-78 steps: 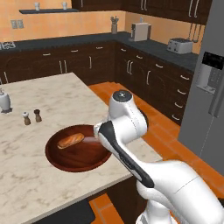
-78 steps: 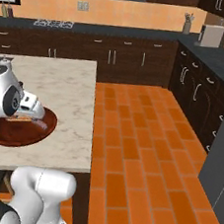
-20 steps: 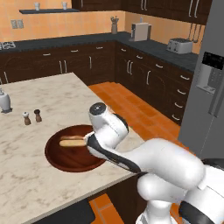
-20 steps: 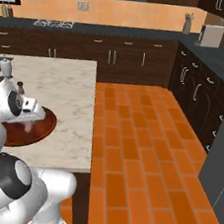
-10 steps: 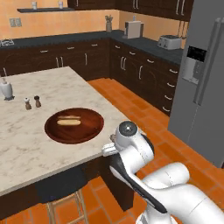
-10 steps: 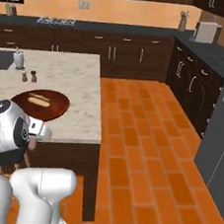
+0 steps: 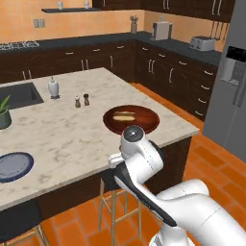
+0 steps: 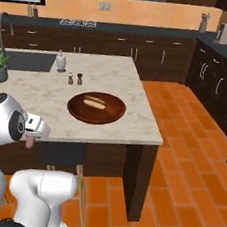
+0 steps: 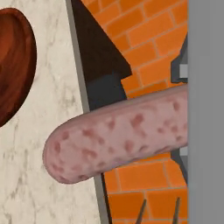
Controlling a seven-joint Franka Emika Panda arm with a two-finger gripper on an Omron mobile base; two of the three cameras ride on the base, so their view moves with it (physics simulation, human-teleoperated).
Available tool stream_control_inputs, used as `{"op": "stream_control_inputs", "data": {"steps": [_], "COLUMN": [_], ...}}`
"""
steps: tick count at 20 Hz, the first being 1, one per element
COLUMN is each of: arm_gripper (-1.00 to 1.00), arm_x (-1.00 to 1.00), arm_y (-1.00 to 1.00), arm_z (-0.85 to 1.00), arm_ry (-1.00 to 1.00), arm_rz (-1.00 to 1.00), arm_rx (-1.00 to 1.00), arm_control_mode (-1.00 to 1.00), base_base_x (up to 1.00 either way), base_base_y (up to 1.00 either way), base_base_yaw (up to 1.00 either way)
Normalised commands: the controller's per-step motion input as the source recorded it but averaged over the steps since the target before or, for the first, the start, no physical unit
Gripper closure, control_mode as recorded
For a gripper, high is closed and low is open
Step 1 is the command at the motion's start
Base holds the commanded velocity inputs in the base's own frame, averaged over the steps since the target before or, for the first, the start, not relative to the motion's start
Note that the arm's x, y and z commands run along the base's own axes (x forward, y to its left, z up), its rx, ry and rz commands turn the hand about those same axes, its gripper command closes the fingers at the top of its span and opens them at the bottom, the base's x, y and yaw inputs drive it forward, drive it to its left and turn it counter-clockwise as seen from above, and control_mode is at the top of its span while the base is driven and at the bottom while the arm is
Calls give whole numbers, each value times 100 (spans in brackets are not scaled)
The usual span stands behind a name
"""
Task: Place one bun and one sausage from the bowl on each plate.
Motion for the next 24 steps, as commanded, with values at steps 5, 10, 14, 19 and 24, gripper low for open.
{"op": "stream_control_inputs", "data": {"steps": [5,10,14,19,24], "arm_gripper": [100,100,100,100,100], "arm_x": [0,0,0,58,100], "arm_y": [0,0,0,80,100], "arm_z": [0,0,0,12,16], "arm_ry": [0,0,0,2,10], "arm_rz": [0,0,0,1,0], "arm_rx": [0,0,0,14,19], "arm_control_mode": [100,100,100,-100,-100], "base_base_x": [-6,60,97,16,0], "base_base_y": [100,89,54,16,0], "base_base_yaw": [0,-1,0,0,0]}}
